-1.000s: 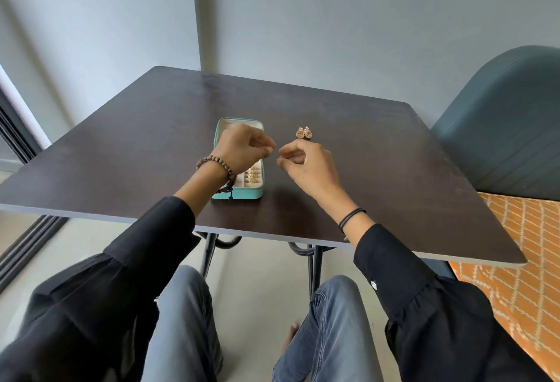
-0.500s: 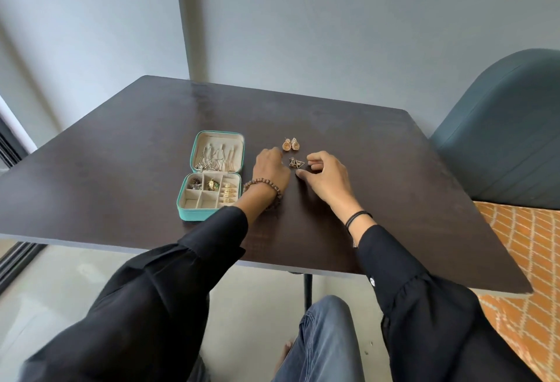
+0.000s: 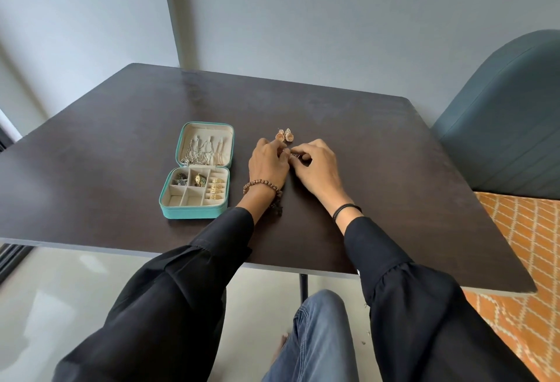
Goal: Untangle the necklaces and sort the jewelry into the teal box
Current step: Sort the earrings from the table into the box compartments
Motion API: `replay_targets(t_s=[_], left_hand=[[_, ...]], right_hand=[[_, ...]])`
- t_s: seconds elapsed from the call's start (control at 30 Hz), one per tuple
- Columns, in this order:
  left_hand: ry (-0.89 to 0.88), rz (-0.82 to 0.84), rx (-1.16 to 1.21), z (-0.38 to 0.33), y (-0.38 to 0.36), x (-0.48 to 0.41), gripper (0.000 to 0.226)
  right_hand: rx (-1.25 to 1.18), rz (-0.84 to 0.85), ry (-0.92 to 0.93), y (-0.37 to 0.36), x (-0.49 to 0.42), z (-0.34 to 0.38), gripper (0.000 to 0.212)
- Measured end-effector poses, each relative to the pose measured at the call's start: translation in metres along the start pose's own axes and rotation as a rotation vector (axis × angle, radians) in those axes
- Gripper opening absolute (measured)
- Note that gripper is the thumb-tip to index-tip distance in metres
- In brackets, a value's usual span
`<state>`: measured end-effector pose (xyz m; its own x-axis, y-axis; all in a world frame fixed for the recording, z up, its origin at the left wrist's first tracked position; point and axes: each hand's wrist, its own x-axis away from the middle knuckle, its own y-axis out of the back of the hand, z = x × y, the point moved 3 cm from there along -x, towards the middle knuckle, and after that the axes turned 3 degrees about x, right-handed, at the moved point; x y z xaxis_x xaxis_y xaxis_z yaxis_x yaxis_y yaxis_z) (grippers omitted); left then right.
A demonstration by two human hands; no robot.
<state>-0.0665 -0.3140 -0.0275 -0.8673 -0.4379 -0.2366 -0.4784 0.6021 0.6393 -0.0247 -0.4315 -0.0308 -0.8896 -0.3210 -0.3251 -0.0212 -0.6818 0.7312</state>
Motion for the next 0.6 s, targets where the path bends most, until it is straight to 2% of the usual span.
replay_targets(t_s=[0.23, 0.6], left_hand=[[-0.028, -0.026, 0.010, 0.0000, -0.0019, 0.0031, 0.013], [0.069, 0.074, 0.236, -0.0031, 0.0050, 0.0065, 0.015]], right_hand=[[-0.002, -0.045, 0.016, 0.0004, 0.0020, -0.0028, 0.007], [-0.141, -0.113, -0.069, 0.0080, 0.0088, -0.0049, 0.011]])
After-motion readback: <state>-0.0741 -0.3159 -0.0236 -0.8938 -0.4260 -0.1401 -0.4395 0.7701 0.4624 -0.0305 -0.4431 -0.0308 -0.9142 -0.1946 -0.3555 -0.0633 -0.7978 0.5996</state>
